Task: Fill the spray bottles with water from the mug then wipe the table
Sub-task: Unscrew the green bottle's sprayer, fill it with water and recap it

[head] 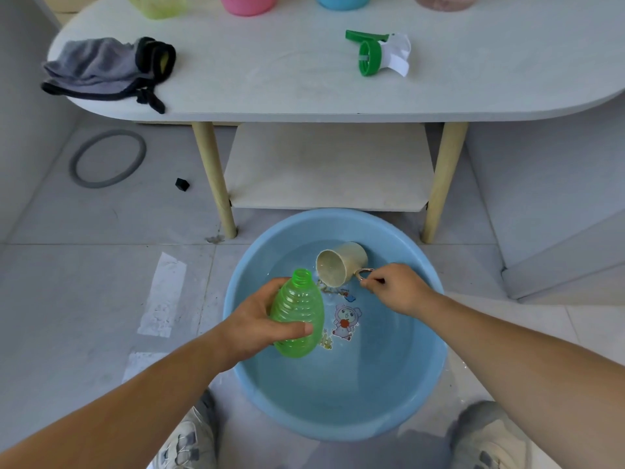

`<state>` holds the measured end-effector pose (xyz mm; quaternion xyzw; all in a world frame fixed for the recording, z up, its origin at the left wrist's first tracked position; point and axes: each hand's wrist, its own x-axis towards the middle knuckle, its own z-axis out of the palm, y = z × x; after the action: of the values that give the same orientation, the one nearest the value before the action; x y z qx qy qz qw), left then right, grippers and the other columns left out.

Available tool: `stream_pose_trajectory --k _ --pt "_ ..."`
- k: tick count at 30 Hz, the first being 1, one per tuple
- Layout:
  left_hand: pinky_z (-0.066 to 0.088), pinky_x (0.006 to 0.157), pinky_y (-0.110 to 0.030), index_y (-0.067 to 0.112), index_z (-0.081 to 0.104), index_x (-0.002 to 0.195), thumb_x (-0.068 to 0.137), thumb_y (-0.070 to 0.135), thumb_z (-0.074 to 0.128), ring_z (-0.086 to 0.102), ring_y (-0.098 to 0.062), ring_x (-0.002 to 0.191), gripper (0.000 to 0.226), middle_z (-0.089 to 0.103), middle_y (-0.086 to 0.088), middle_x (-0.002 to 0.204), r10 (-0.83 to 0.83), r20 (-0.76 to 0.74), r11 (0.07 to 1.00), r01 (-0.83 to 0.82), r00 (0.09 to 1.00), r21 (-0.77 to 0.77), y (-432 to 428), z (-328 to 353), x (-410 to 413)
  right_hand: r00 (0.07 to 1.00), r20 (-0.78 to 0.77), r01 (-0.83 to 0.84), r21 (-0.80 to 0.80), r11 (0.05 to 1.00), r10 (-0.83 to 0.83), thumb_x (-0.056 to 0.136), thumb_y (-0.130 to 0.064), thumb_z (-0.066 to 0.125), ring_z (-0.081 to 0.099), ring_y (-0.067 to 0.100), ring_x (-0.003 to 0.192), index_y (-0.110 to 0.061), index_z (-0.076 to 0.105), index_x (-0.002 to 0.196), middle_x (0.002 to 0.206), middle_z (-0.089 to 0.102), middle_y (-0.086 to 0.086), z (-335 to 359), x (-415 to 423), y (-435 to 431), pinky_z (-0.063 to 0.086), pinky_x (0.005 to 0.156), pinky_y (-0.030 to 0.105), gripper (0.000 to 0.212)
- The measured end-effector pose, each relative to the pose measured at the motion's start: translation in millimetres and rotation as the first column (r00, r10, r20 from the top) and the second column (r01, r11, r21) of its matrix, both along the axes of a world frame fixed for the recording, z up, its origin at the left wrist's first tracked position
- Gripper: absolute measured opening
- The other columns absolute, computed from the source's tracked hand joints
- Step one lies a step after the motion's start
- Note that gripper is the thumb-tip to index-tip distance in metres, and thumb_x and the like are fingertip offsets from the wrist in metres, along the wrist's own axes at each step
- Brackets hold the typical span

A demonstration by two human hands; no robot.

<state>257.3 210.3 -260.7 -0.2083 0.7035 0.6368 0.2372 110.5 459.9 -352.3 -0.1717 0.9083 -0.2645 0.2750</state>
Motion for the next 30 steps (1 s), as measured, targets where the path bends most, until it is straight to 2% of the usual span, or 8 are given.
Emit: stream_pose_trajectory --k 6,8,10,13,18,20,25,30 --pt "0.057 0.072 -0.022 0.034 0.061 0.125 0.068 0.014 0.093 0.074 -0.015 0.103 0.068 0.076 -0.001 0.114 -0.003 -0.01 1.0 0.003 1.0 -0.019 -0.6 2.7 1.1 0.978 0.126 0.187 -0.154 0.97 -0.168 0.094 -0.042 0.061 0.036 0.01 0.043 -0.013 0.075 0.073 0.048 0.045 0.001 24.9 1.2 -3.6 0.031 0.048 0.025 0.038" --pt "0.056 0.069 -0.02 0.033 0.061 0.125 0.077 0.006 0.089 0.074 -0.012 0.099 0.063 0.076 -0.002 0.114 -0.007 -0.021 1.0 0.006 1.0 -0.019 0.3 5.8 2.4 0.968 0.165 0.22 -0.207 0.953 -0.187 0.093 -0.043 0.063 0.055 0.021 0.054 -0.015 0.076 0.071 0.062 0.066 0.009 35.4 3.7 -3.0 0.044 0.057 0.034 0.038" --pt "0.056 0.069 -0.02 0.035 0.06 0.125 0.079 0.005 0.086 0.074 -0.011 0.098 0.06 0.076 -0.002 0.114 -0.015 -0.038 1.0 0.014 0.999 -0.016 0.5 8.7 4.0 0.959 0.206 0.242 -0.254 0.936 -0.193 0.093 -0.04 0.064 0.07 0.025 0.076 -0.014 0.076 0.072 0.076 0.075 0.003 48.1 6.0 -2.2 0.054 0.076 0.039 0.036" --pt "0.055 0.067 -0.019 0.035 0.06 0.124 0.08 0.005 0.085 0.074 -0.009 0.096 0.059 0.076 -0.002 0.114 -0.014 -0.063 1.0 0.013 0.998 -0.011 0.6 16.3 6.6 0.954 0.244 0.257 -0.351 0.9 -0.176 0.092 -0.034 0.066 0.073 0.013 0.08 -0.007 0.076 0.076 0.078 0.077 0.002 74.8 11.2 -2.8 0.055 0.083 0.028 0.033" --pt "0.056 0.069 -0.02 0.032 0.06 0.126 0.079 0.005 0.086 0.074 -0.009 0.097 0.061 0.076 0.0 0.114 -0.013 -0.108 1.0 0.012 0.994 -0.009 3.0 33.4 12.4 0.947 0.245 0.298 -0.431 0.852 -0.208 0.093 -0.031 0.065 0.073 0.013 0.076 -0.001 0.074 0.079 0.074 0.075 0.003 128.7 21.7 -4.8 0.046 0.062 0.008 0.034" --pt "0.057 0.072 -0.022 0.034 0.06 0.126 0.078 0.006 0.087 0.074 -0.012 0.102 0.062 0.076 0.0 0.115 -0.016 -0.13 1.0 0.016 0.991 -0.006 2.9 41.9 16.3 0.95 0.23 0.291 -0.421 0.859 -0.21 0.093 -0.034 0.064 0.074 0.017 0.082 -0.008 0.073 0.073 0.076 0.076 0.003 150.2 25.1 -4.7 0.048 0.066 0.013 0.033" --pt "0.058 0.078 -0.028 0.037 0.059 0.127 0.074 0.018 0.091 0.073 -0.015 0.107 0.065 0.075 0.003 0.116 -0.037 -0.181 0.999 0.037 0.983 -0.007 4.5 63.0 21.3 0.96 0.173 0.275 -0.401 0.874 -0.222 0.091 -0.032 0.065 0.074 0.024 0.083 -0.003 0.074 0.072 0.074 0.076 0.007 194.3 31.5 -0.3 0.055 0.095 0.043 0.036" --pt "0.058 0.082 -0.03 0.035 0.059 0.129 0.065 0.027 0.089 0.072 -0.015 0.108 0.071 0.074 0.002 0.118 -0.036 -0.245 0.999 0.038 0.969 0.006 8.2 82.1 27.5 0.977 0.066 0.211 -0.359 0.909 -0.201 0.091 -0.036 0.063 0.071 0.005 0.071 -0.007 0.075 0.072 0.072 0.076 -0.001 239.4 48.8 5.5 0.051 0.08 0.03 0.037"
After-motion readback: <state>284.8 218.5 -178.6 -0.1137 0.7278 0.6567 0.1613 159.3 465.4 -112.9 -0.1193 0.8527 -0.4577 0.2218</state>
